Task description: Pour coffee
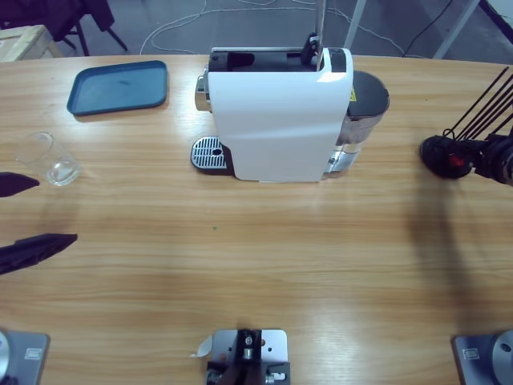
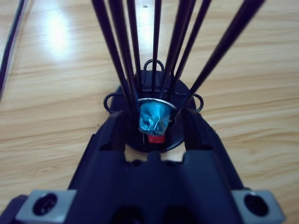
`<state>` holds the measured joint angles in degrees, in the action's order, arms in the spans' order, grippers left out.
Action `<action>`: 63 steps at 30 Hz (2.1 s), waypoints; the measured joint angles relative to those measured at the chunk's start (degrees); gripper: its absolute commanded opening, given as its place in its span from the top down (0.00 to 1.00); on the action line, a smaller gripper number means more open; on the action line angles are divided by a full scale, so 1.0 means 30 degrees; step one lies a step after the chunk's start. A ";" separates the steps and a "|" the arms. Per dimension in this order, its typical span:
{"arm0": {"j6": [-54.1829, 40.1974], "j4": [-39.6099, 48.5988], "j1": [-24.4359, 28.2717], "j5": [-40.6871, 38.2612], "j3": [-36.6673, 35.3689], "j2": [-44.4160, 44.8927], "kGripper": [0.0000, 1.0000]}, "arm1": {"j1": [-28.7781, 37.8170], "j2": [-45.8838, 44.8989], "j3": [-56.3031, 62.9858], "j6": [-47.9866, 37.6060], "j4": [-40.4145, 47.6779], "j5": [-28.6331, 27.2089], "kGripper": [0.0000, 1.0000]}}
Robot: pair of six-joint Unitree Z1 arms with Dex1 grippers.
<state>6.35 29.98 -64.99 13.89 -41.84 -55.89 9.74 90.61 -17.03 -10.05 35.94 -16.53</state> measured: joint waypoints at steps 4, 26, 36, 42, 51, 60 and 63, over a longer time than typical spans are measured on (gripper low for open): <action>0.0038 0.0000 0.0000 0.0000 0.0001 0.0000 0.03 | -0.0142 0.0065 0.0033 0.0157 0.0029 0.0036 0.78; 0.0103 -0.0001 0.0000 0.0249 0.0034 0.0003 0.03 | -0.0320 0.0711 0.0072 0.0231 0.0563 0.0101 1.00; 0.0103 -0.0001 0.0000 0.0253 0.0035 0.0022 0.03 | -0.0324 0.0729 0.0240 0.0607 0.0842 0.0100 1.00; 0.0103 -0.0001 0.0000 0.0259 0.0036 0.0040 0.03 | -0.0325 0.0720 0.0258 0.0825 0.0891 0.0099 1.00; 0.0104 -0.0011 0.0000 0.0263 0.0196 0.0040 0.03 | -0.0327 0.0676 0.0259 0.1037 0.0886 0.0099 0.13; 0.0109 -0.0012 0.0000 0.0264 0.0196 0.0041 0.03 | -0.0318 -0.0223 0.0445 0.0998 0.0348 0.0081 0.38; 0.0129 -0.0013 0.0000 0.0264 0.0196 0.0041 0.03 | -0.0317 -0.0372 0.0505 0.0996 0.0204 0.0022 0.42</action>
<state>6.73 29.94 -64.99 14.68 -41.25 -55.77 8.79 89.49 -15.52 -7.06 36.55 -16.47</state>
